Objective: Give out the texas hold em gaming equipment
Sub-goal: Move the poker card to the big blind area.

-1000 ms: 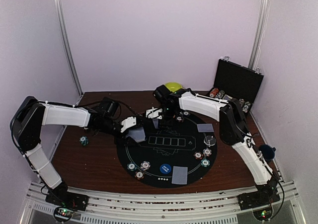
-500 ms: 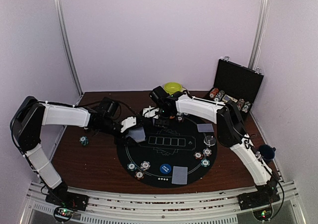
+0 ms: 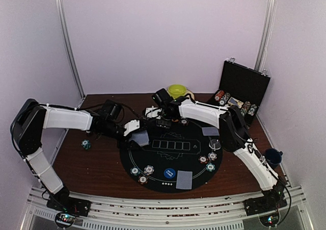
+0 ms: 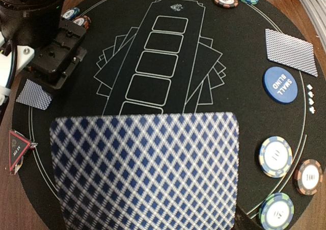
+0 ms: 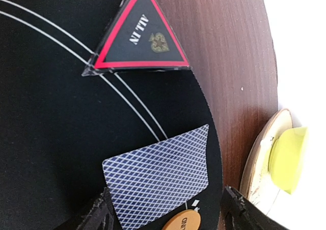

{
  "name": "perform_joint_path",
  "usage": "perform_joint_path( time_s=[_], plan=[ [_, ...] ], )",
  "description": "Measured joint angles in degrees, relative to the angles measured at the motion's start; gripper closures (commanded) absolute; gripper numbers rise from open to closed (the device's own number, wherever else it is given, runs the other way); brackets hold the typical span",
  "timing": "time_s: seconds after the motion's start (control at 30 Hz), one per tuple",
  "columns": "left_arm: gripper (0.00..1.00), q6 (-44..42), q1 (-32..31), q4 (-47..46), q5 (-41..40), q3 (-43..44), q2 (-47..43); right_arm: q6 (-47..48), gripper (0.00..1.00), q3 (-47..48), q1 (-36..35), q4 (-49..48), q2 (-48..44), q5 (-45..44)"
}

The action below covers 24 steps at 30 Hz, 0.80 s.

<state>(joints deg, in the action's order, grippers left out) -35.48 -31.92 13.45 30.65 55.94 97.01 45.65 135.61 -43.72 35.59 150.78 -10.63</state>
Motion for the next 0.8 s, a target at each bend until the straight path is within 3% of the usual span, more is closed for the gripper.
perform_joint_path(
  time_s=[0.33,0.5,0.6,0.8],
  plan=[
    [0.40,0.00,0.00,-0.02,0.02,0.00,0.00,2.32,0.21,0.24,0.94,-2.19,0.57,-1.73],
    [0.40,0.00,0.00,0.00,0.02,0.02,0.00,2.49,0.12,2.56,1.25,-0.17,1.20,-1.68],
    [0.40,0.00,0.00,0.00,0.02,0.02,0.00,1.99,0.01,5.09,1.25,2.93,1.51,-1.60],
    [0.40,0.00,0.00,0.11,0.04,0.04,0.00,-0.44,0.00,5.95,0.70,7.13,-1.49,-1.53]
  ],
)
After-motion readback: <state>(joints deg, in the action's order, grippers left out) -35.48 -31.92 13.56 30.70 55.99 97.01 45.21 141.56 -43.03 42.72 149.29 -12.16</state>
